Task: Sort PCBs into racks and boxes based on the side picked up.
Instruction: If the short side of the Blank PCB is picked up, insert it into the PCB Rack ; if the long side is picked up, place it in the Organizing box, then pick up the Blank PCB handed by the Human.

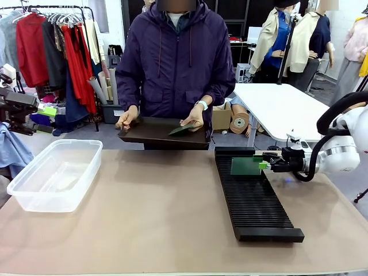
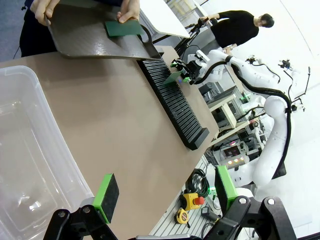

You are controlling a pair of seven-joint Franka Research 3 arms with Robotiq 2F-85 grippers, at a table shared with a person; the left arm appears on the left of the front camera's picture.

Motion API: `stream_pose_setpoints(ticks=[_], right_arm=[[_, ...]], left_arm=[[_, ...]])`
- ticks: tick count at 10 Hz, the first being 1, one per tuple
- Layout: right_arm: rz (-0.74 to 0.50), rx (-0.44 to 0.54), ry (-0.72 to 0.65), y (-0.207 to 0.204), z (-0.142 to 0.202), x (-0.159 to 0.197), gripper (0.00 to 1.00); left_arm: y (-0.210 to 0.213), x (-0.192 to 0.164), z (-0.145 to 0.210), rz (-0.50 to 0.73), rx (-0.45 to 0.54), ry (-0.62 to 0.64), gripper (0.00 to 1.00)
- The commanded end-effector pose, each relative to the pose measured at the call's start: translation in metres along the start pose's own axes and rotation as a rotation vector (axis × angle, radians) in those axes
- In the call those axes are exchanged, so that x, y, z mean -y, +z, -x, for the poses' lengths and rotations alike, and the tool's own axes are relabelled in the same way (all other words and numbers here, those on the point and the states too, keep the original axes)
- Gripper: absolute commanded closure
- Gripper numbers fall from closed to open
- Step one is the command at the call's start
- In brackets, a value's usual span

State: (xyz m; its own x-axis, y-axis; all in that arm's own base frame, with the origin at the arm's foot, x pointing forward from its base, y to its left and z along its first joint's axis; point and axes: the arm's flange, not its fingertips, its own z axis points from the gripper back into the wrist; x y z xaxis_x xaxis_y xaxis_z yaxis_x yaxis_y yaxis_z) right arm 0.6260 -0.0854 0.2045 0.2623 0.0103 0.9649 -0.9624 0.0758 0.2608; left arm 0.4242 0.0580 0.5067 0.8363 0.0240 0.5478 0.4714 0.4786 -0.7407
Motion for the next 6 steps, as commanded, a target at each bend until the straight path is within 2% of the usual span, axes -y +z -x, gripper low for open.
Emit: stream_pose_setpoints(ticks=[1,6], right_arm=[[0.0,0.002,0.011,-0.0003,-0.0014,0.0,0.0],[0.0,0.002,0.011,-0.0003,-0.0014,0.0,0.0]], left_arm=[[0.0009,0.0017,0.0005,0.009,-0.001,-0.002,0.0],[0.0009,0.0017,0.0005,0.009,-0.001,-0.002,0.0]])
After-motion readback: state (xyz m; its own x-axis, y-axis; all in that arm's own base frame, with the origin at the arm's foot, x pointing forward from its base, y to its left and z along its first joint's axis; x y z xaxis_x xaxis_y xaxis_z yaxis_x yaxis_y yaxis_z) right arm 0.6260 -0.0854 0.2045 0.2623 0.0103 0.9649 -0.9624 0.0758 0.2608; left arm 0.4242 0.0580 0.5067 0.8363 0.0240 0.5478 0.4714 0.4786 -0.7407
